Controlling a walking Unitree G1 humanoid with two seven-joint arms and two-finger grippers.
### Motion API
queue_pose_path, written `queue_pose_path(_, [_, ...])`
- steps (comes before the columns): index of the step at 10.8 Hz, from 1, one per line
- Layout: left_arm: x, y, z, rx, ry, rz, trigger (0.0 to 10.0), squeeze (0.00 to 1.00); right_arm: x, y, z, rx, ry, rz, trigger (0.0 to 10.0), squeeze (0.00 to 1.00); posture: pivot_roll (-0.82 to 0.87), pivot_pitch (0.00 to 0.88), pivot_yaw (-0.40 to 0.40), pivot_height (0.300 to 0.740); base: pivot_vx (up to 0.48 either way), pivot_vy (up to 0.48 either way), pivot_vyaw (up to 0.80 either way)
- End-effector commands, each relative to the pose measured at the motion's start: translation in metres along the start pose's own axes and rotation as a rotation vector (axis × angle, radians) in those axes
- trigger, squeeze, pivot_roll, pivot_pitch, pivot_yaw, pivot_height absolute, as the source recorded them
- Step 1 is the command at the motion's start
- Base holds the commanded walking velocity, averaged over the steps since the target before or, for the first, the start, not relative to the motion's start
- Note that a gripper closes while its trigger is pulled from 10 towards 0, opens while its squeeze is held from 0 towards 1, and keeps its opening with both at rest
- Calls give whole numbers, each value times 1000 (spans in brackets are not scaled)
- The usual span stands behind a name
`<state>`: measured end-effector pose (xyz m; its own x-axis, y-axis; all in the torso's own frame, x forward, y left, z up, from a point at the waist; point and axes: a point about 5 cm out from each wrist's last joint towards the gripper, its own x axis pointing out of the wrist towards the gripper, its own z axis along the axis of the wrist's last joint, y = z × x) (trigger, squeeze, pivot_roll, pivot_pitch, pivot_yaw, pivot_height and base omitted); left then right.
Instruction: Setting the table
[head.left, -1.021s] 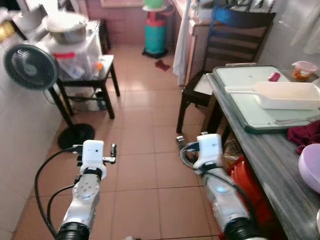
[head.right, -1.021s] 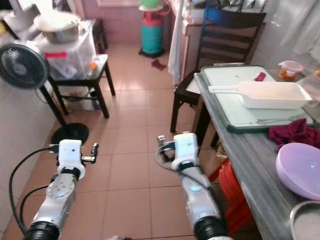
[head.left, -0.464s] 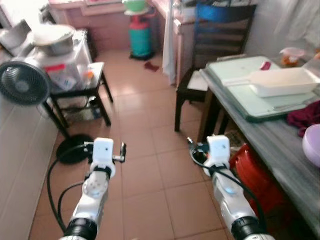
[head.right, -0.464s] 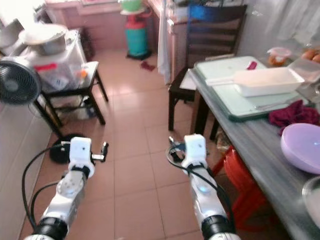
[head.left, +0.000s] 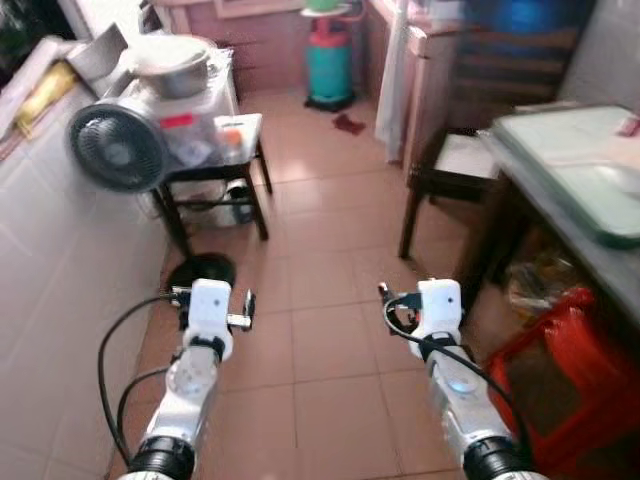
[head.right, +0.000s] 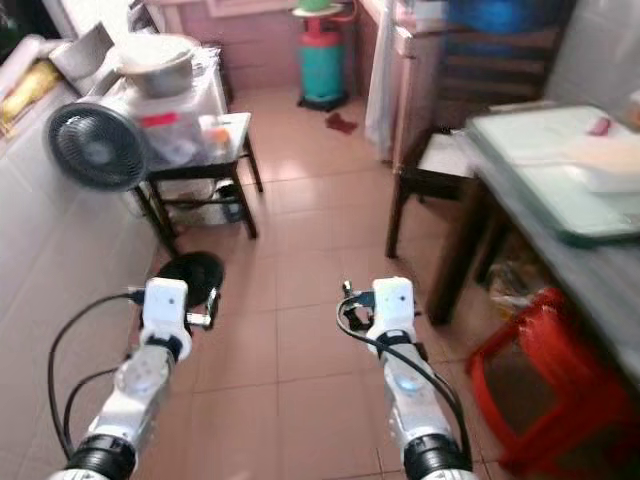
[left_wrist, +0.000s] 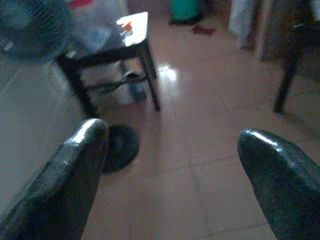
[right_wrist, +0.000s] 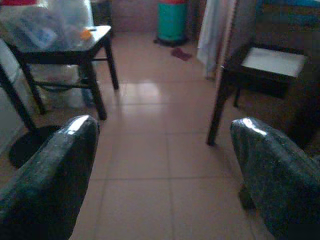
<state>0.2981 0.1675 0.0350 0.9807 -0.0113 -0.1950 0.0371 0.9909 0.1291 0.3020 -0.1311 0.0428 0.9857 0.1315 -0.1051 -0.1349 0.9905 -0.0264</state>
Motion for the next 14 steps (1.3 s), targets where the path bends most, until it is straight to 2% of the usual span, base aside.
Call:
queue_pose_path(1, [-4,9,-9,9,30,32,10000,0,3,9,2,-6,-7,31,10000,0,17,32,65,740,0,0,800])
queue_pose_path(2, [-5,6,-14,11,46,32,10000,0,4,8,2,-16,-2,36,10000,0,17,33,56,740,0,270,650])
queue_pose_path(6, [-14,5,-41,59,163,11,10000,0,3,3,-10,-30,61,37,10000,0,10,23,53,740,0,0,0])
queue_pose_path(7, [-20,5,-55,87,233,2,10000,0,-2,0,-25,-88,151,19,10000,0,7,19,51,740,0,0,0])
queue_pose_path(8, [-22,4,-61,102,263,-6,10000,0,-6,-1,-33,-113,193,8,10000,0,7,15,49,740,0,0,0])
queue_pose_path(9, [-27,-2,-70,139,312,-39,10000,0,-13,-1,-48,-84,277,10,10000,0,11,10,39,740,0,0,0])
queue_pose_path(10, [-30,-5,-75,142,339,-55,10000,0,-16,-2,-53,-84,309,5,10000,0,7,5,35,740,0,0,0])
queue_pose_path(11, [-37,-9,-86,147,408,-107,10000,0,-24,-6,-66,-87,389,-20,10000,0,6,0,33,740,0,0,0])
queue_pose_path(12, [-40,-9,-90,143,436,-119,10000,0,-26,-6,-69,-102,408,-22,10000,0,0,0,33,740,0,0,0])
queue_pose_path(13, [-46,-8,-99,108,508,-125,10000,0,-35,-9,-82,32,497,-94,10000,0,-11,0,38,740,0,0,0])
queue_pose_path(14, [-53,-8,-107,137,558,-164,10000,0,-45,-9,-92,47,557,-106,10000,0,-22,0,47,740,0,0,0])
